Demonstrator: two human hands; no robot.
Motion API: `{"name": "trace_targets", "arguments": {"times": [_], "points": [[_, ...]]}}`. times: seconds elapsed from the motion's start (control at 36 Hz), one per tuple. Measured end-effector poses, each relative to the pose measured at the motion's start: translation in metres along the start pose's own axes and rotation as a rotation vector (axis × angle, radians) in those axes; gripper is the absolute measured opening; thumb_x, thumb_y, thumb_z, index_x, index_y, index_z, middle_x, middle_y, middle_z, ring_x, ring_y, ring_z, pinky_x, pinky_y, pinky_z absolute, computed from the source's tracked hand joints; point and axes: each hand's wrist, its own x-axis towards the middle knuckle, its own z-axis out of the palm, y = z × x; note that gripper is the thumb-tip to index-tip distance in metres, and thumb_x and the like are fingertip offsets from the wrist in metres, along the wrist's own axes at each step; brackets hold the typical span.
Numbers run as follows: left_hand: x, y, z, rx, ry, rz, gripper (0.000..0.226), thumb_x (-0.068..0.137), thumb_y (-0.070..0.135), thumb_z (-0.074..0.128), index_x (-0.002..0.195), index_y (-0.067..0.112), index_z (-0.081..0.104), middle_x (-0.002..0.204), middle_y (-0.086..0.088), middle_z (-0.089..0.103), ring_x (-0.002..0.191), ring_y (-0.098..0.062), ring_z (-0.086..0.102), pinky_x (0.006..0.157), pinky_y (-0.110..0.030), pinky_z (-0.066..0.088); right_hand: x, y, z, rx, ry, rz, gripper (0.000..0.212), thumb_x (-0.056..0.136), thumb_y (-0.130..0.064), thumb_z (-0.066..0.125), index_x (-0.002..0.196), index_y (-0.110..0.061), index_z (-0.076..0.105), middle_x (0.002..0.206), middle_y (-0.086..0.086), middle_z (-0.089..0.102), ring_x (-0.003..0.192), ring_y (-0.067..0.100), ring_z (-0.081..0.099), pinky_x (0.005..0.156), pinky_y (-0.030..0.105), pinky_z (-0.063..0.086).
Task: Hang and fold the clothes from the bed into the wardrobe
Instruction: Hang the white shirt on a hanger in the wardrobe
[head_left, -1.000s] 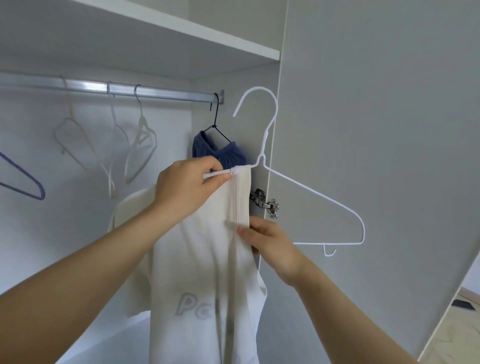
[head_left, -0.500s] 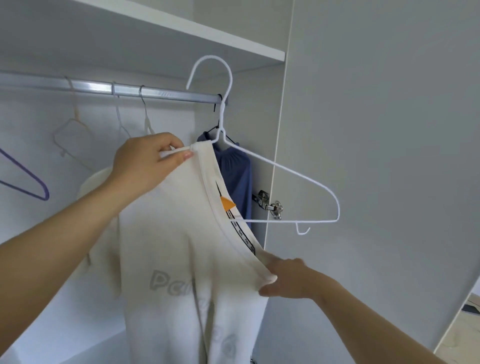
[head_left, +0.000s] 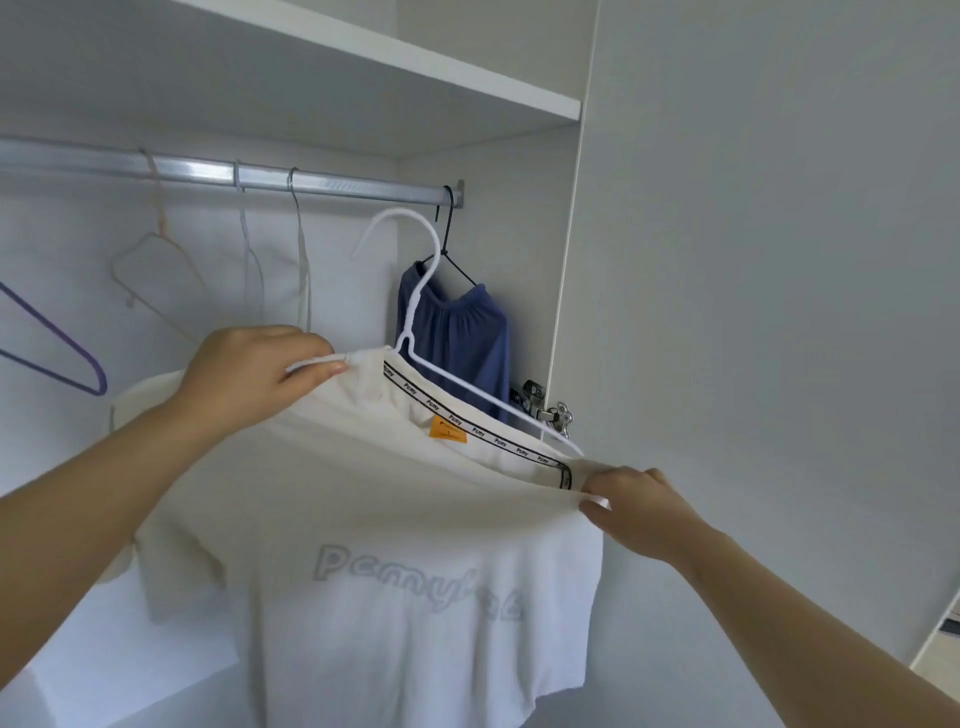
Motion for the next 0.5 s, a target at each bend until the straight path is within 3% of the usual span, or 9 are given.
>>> {"name": "trace_targets", "arguments": {"times": [0.11,0.19,0.33,0.42,0.5], "points": [[-0.004,0.000,0.006,0.066,0.010,0.089,0.071,0.095,0.058,0.023,0.063,0.012,0.067,0.052,-0.005,0.055,0.047,-0.023,0.058,0.042,-0.027,0.040,-0.002,0.001,-0.008,0.175,0.036,0.038,0.028,0.095,-0.023,0.043,0.116,-0.020,0.060,0.104,0.008,0.063,0.100,0.026,0.055,0.081,0.029,0.040],[-0.004,0.005,0.011,0.068,0.022,0.099,0.067,0.096,0.055,0.028,0.060,0.012,0.065,0.049,-0.005,0.050,0.042,-0.023,0.054,0.040,-0.026,0.037,-0.001,-0.002,-0.011,0.197,0.093,0.033,0.025,0.096,-0.021,0.045,0.103,-0.007,0.063,0.098,0.012,0.062,0.096,0.027,0.054,0.075,0.031,0.037],[-0.004,0.023,0.019,0.010,-0.001,0.053,0.069,0.092,0.061,0.026,0.065,0.014,0.069,0.054,-0.003,0.059,0.048,-0.021,0.060,0.043,-0.028,0.044,0.000,-0.013,-0.015,0.242,0.278,-0.069,0.026,0.095,-0.019,0.049,0.093,0.001,0.065,0.089,0.015,0.063,0.093,0.027,0.052,0.076,0.029,0.037],[-0.003,0.035,0.025,-0.029,-0.030,-0.021,0.052,0.081,0.055,0.040,0.067,0.014,0.069,0.058,-0.002,0.062,0.053,-0.023,0.062,0.049,-0.030,0.046,0.001,-0.022,-0.019,0.316,0.383,-0.168,0.018,0.091,-0.009,0.055,0.089,0.003,0.069,0.087,0.016,0.067,0.090,0.031,0.057,0.078,0.030,0.041],[-0.003,0.045,0.030,-0.066,-0.063,-0.039,0.048,0.079,0.052,0.040,0.070,0.015,0.070,0.060,-0.001,0.064,0.055,-0.022,0.061,0.053,-0.026,0.041,-0.002,-0.028,-0.022,0.383,0.459,-0.255,0.011,0.082,0.004,0.063,0.087,0.000,0.072,0.087,0.012,0.069,0.088,0.031,0.061,0.078,0.023,0.043]]}}
